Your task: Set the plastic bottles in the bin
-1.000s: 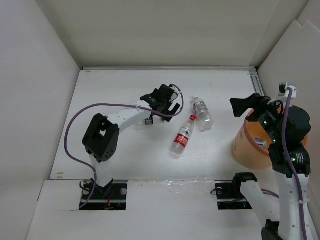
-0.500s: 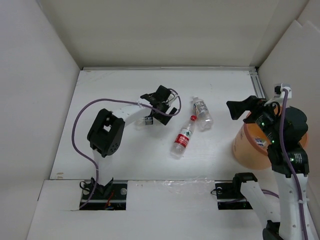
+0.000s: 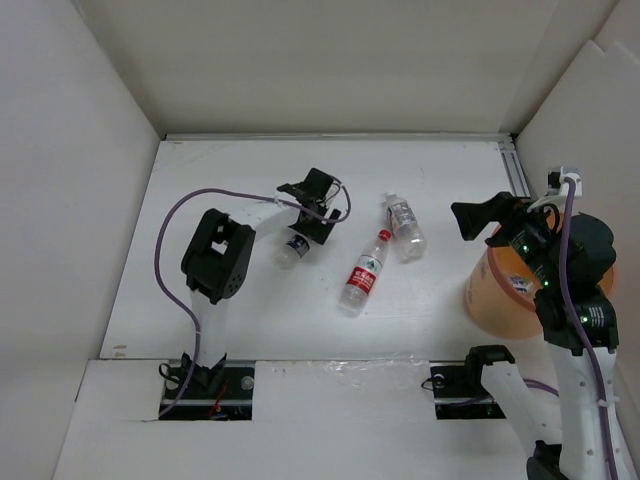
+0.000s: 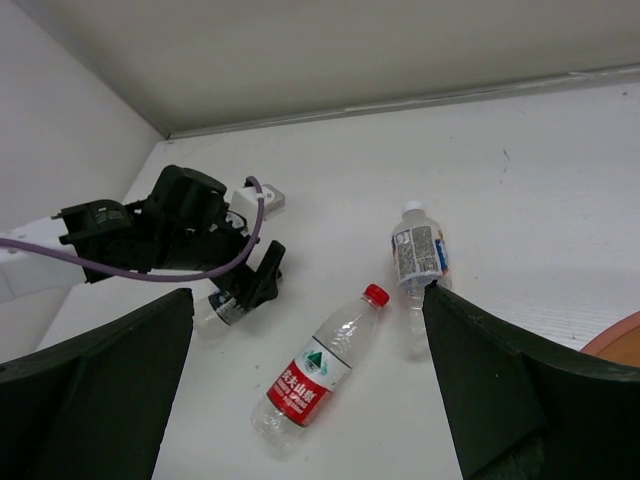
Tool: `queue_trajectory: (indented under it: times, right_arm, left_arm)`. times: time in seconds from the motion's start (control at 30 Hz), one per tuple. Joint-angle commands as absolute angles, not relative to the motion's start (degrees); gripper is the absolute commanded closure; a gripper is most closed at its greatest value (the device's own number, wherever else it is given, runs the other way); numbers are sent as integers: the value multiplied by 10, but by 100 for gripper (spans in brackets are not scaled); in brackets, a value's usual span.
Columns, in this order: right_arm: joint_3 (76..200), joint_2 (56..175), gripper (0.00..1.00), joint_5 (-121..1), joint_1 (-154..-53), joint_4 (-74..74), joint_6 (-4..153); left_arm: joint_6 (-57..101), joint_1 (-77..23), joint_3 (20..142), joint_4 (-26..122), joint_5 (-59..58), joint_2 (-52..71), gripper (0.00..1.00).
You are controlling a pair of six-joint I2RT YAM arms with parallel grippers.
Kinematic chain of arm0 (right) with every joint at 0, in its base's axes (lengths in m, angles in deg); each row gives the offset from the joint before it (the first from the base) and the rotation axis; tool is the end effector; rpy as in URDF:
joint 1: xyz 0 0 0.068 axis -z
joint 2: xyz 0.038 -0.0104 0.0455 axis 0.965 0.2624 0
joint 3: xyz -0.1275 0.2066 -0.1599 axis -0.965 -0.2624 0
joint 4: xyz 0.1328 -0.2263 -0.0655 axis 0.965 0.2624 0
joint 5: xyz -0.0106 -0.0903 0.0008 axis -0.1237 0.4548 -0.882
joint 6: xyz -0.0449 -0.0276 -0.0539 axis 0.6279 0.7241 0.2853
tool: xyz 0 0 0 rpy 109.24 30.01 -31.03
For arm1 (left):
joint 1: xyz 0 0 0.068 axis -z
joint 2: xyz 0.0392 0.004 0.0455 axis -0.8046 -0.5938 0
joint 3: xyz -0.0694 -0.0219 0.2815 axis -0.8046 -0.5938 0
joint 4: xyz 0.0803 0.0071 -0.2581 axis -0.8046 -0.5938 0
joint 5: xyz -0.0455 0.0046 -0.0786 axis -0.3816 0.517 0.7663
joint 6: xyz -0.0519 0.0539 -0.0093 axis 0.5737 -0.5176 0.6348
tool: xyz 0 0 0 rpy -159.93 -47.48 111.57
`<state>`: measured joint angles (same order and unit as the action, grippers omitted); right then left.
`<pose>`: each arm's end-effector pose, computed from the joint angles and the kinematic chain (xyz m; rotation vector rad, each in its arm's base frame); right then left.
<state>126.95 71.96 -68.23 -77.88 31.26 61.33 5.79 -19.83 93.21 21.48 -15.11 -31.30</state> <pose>0.1285 0.0239 0.4447 0.0409 1.6712 0.5317 0.3939 -0.2547 0.1671 0.7923 2.4253 -0.0597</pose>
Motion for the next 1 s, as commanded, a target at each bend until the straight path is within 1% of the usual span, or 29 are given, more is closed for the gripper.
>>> queue_trajectory:
  times: [0.0,0.03,0.07,0.2,0.23,0.27,0.3,0.33,0.43,0.63,0.73,0.8,0.83,0.87,0.9,0.97]
  right_arm:
    - [1269,713,0,-693,-783,282,622]
    - [1269,713,0,-693,-783,282,622]
    - [1269,713,0,-693,-783,282,622]
    - [1275,718,0,-687,-783,282,622]
    - [1275,718,0,-687,-789,282,622]
    - [1275,724,0,-694,-789,277,622]
    - [1275,724,0,-700,-795,277,622]
    - [1275,732,1,-705,-795,269,622]
    - [1275,751,1,-712,-808,263,622]
    - [1303,787,2,-712,-836,249,622]
    - [1297,793,2,-743,-855,213,615]
    - [1284,813,1,-782,-866,184,615]
    - [1269,819,1,-834,-877,144,606]
    - [1260,833,1,-856,-884,121,596]
    - [1251,839,1,-875,-893,94,587]
    - [1246,853,1,-887,-933,42,572]
  left_arm:
    - [77,-206,938,183,-195,-334,17]
    - [83,-206,946,183,-200,-342,23]
    - [90,-206,955,178,-208,-349,40]
    - [105,-206,983,164,-214,-356,69]
    - [113,-211,990,156,-219,-356,78]
    - [113,-211,1008,156,-219,-356,90]
    - [124,-211,1020,147,-219,-356,98]
    - [132,-217,1032,141,-219,-349,100]
    - [162,-224,1066,135,-235,-321,100]
    - [212,-245,1113,129,-216,-269,100]
    - [232,-245,1135,122,-216,-236,100]
    - [261,-245,1135,150,-194,-191,100]
    - [266,-245,1128,168,-178,-172,100]
    - [274,-245,1123,183,-159,-153,100]
    - [294,-245,1116,221,-124,-112,100]
    - [313,-245,1087,263,-85,-73,100]
